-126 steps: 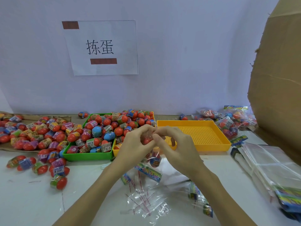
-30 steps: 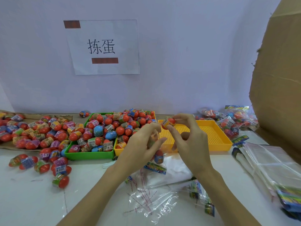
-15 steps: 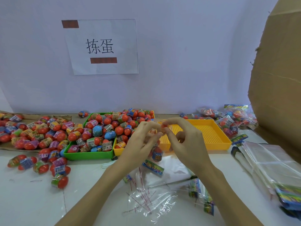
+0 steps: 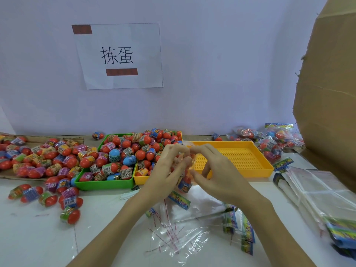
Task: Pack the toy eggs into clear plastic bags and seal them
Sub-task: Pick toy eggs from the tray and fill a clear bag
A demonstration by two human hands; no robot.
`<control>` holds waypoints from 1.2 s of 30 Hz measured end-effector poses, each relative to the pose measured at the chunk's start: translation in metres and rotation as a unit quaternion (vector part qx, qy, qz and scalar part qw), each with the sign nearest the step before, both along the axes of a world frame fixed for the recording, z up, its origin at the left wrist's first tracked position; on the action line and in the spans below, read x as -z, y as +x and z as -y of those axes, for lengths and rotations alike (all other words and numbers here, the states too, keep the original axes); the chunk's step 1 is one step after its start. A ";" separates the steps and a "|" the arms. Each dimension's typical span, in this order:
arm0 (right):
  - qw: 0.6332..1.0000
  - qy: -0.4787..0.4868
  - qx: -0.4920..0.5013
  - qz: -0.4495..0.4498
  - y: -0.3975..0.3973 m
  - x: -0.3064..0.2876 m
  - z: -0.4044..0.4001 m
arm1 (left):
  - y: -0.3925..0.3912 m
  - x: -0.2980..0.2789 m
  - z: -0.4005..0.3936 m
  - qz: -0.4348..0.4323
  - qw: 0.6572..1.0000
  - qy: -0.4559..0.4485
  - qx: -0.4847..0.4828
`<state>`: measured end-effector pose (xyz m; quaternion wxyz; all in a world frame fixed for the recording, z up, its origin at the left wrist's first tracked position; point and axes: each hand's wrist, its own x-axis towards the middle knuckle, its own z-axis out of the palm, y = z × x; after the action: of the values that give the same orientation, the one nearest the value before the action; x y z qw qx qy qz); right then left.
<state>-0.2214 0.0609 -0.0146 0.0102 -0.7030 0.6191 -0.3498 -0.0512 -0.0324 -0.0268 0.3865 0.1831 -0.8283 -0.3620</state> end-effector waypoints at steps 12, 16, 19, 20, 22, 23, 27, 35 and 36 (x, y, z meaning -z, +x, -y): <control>0.998 -0.053 0.027 -0.029 0.000 -0.004 -0.002 | -0.002 -0.003 -0.005 0.003 0.999 0.040 0.019; 0.998 -0.052 0.018 -0.018 0.002 -0.002 -0.001 | -0.003 -0.004 -0.005 -0.019 0.995 0.086 0.043; 0.999 -0.037 0.006 0.015 0.002 -0.001 0.000 | -0.001 -0.006 -0.006 -0.024 0.992 0.114 0.057; 0.999 -0.031 -0.002 0.033 0.002 0.000 0.000 | 0.000 -0.007 -0.006 -0.028 0.990 0.122 0.065; 0.997 -0.025 -0.019 0.075 0.002 0.000 -0.001 | 0.001 -0.009 -0.006 -0.038 0.987 0.137 0.077; 0.995 -0.024 -0.026 0.095 0.003 0.000 -0.001 | 0.003 -0.009 -0.006 -0.040 0.986 0.142 0.080; 0.992 -0.028 -0.027 0.124 0.003 0.000 -0.001 | 0.002 -0.007 0.002 -0.042 0.984 0.154 0.074; 0.990 -0.064 -0.012 0.122 -0.004 -0.005 -0.002 | 0.007 -0.006 0.019 -0.039 0.936 0.335 0.103; 0.992 -0.062 -0.012 0.109 -0.004 -0.004 -0.002 | 0.008 -0.006 0.020 -0.028 0.939 0.333 0.086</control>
<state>-0.2258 0.0627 -0.0102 0.0386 -0.6671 0.5832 -0.4620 -0.0428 -0.0520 -0.0204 0.2938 0.2188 -0.6620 -0.6538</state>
